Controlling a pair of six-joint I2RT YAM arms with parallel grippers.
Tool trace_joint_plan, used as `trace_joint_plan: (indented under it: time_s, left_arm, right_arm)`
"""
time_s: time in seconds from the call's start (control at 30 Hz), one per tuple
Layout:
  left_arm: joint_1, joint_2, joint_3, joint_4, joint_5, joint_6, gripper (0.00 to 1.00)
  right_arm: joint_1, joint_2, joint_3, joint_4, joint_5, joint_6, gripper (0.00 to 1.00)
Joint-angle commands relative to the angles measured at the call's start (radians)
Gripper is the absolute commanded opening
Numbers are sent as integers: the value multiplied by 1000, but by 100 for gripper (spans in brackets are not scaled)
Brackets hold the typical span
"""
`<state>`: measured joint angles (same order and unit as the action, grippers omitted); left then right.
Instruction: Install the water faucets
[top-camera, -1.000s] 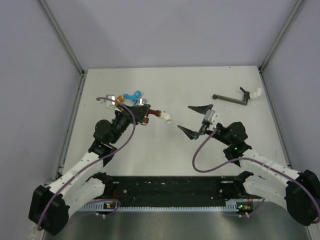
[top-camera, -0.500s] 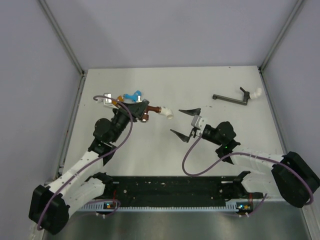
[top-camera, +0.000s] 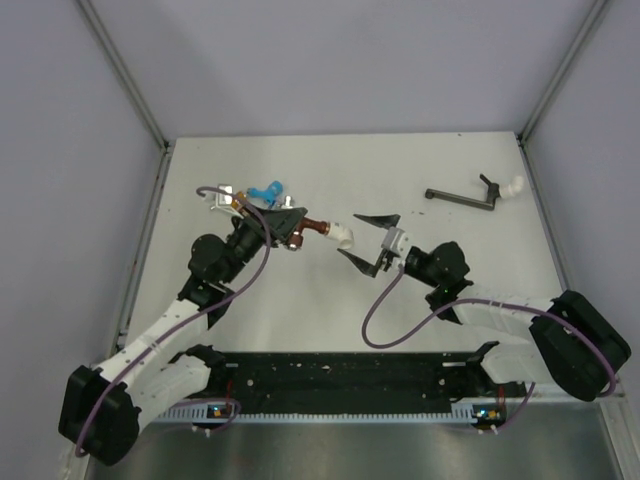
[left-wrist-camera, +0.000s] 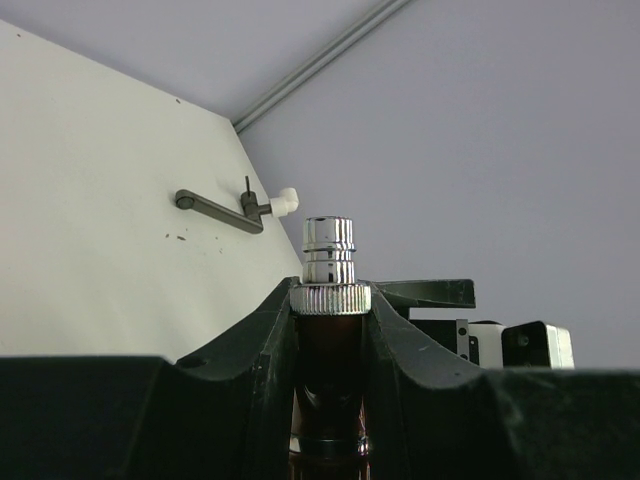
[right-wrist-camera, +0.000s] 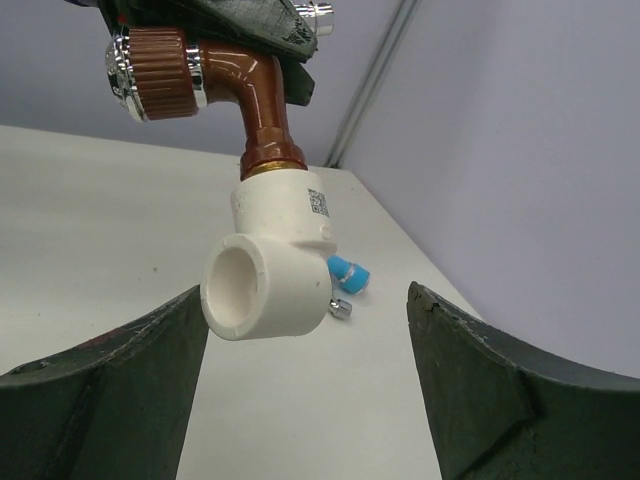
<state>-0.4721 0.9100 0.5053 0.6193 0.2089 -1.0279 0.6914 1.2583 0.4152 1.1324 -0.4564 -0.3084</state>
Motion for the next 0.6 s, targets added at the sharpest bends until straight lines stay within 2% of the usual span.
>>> trace_joint_plan:
  time_s: [0.0, 0.13, 0.3, 0.47, 0.57]
  left_arm:
    - [1, -34, 62, 53, 90, 73, 0]
    - [4, -46, 79, 0, 177, 242, 0]
    - [9, -45, 96, 17, 410, 414, 0]
    - [9, -80, 84, 138, 627, 460, 0]
    - [9, -120, 79, 171, 658, 469, 0]
  right_arm:
    - [10, -17, 51, 61, 7, 43, 78]
    - [-10, -69, 85, -57, -56, 95, 78]
    - [-93, -96, 117, -106, -189, 283, 71]
    - [-139, -77, 155, -268, -222, 315, 71]
    - [-142, -74, 152, -292, -196, 282, 71]
